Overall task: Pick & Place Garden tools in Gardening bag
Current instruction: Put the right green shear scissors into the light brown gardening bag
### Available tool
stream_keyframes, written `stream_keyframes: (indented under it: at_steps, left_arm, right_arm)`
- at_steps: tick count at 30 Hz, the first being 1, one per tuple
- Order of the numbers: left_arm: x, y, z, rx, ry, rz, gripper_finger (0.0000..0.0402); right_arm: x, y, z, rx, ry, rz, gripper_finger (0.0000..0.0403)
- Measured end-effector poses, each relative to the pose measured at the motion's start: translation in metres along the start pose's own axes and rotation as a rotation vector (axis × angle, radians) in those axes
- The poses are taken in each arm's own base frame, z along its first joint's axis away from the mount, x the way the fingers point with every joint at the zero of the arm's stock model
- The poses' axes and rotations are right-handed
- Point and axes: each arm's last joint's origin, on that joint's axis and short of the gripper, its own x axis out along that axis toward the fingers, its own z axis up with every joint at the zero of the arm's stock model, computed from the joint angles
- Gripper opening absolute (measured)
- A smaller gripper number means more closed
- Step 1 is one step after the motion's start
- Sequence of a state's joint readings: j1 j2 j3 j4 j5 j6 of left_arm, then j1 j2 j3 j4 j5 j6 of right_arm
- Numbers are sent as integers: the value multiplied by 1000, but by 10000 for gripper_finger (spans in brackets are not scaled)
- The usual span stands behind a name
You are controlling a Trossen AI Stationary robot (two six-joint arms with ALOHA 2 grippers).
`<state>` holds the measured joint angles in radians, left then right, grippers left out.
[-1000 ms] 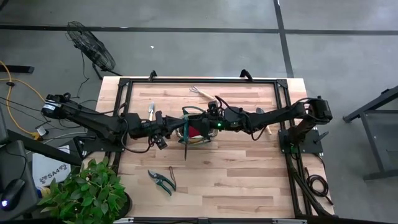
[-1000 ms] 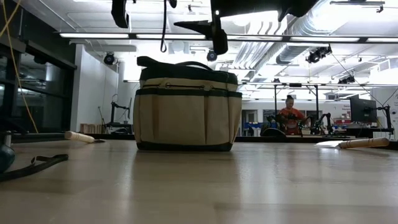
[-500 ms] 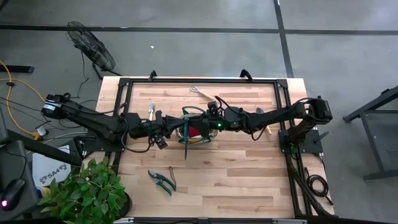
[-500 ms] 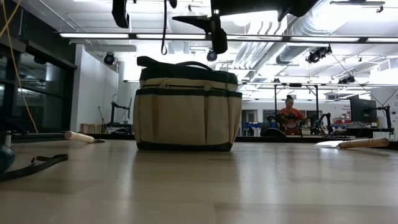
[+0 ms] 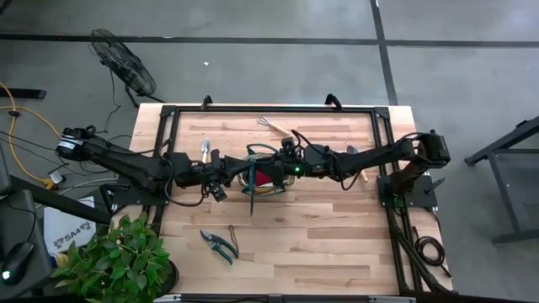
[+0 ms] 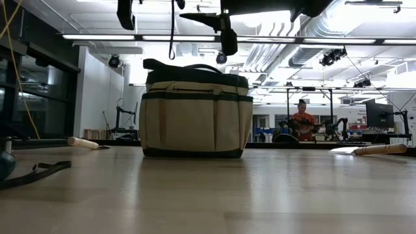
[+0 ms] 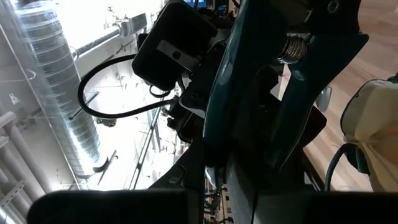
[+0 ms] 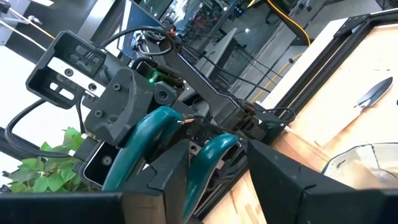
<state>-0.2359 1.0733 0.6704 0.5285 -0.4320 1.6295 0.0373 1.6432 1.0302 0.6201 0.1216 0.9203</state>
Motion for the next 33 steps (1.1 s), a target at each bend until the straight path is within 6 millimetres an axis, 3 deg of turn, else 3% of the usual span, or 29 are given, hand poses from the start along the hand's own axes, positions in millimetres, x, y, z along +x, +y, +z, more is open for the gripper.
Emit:
stream_keyframes:
  at_steps: [20, 33]
  left_arm:
    - [0, 0, 0, 3, 15, -7, 30]
    - [0, -1, 0, 47, 18, -14, 29]
  right_arm:
    - [14, -7, -10, 32, -30, 58, 150]
    - [14, -6, -11, 25, 10, 87, 46]
